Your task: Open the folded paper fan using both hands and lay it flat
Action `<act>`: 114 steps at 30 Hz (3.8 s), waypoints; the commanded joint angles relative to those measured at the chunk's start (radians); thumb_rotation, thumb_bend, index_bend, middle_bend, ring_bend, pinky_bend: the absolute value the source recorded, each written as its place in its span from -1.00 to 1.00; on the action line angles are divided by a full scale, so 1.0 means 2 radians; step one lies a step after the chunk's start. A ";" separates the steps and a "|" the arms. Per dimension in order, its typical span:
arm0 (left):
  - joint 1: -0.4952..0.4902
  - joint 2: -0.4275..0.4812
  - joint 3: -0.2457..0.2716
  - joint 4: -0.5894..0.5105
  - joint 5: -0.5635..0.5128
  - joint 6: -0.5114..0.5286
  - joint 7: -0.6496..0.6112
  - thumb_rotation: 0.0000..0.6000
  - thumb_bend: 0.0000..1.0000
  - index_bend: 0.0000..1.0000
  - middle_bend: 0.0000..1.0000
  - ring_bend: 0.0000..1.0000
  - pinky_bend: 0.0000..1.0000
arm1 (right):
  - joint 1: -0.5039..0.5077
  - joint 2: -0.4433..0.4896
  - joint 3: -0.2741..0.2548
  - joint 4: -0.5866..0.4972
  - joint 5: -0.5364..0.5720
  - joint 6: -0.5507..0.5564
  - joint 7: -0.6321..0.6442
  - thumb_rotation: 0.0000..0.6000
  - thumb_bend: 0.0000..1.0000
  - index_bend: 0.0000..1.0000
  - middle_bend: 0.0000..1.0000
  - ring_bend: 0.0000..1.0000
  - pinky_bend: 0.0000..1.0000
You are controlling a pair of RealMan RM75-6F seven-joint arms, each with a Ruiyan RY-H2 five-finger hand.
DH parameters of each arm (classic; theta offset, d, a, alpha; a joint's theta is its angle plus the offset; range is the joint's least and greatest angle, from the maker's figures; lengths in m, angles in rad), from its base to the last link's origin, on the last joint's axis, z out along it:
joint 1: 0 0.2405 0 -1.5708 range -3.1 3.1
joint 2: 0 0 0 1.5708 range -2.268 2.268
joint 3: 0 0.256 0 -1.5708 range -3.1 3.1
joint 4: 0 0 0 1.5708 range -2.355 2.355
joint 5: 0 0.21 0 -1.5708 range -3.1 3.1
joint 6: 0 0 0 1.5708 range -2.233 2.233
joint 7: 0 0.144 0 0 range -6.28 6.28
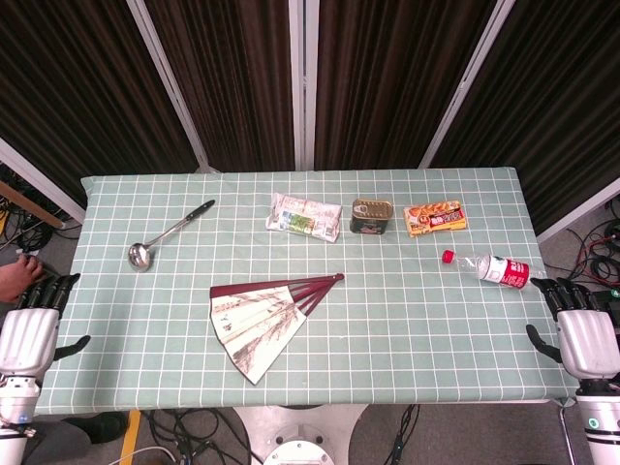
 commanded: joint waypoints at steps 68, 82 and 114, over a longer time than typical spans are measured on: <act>-0.454 -0.256 -0.049 0.251 -0.246 -0.481 -0.071 1.00 -0.33 -0.46 -0.25 -0.23 0.02 | 0.005 0.022 0.001 -0.068 -0.010 0.008 -0.054 1.00 -0.51 -0.66 -0.52 -0.72 -0.68; -0.458 -0.272 -0.038 0.248 -0.245 -0.463 -0.049 1.00 -0.27 -0.25 -0.03 0.02 0.20 | 0.003 0.013 0.003 -0.056 -0.002 0.012 -0.058 1.00 -0.51 -0.66 -0.51 -0.72 -0.71; -0.323 -0.083 -0.077 0.007 -0.071 -0.222 -0.192 1.00 -0.24 0.21 0.47 0.47 0.75 | 0.112 0.070 -0.050 -0.090 -0.060 -0.214 0.214 1.00 -0.48 -0.66 -0.45 -0.65 -0.64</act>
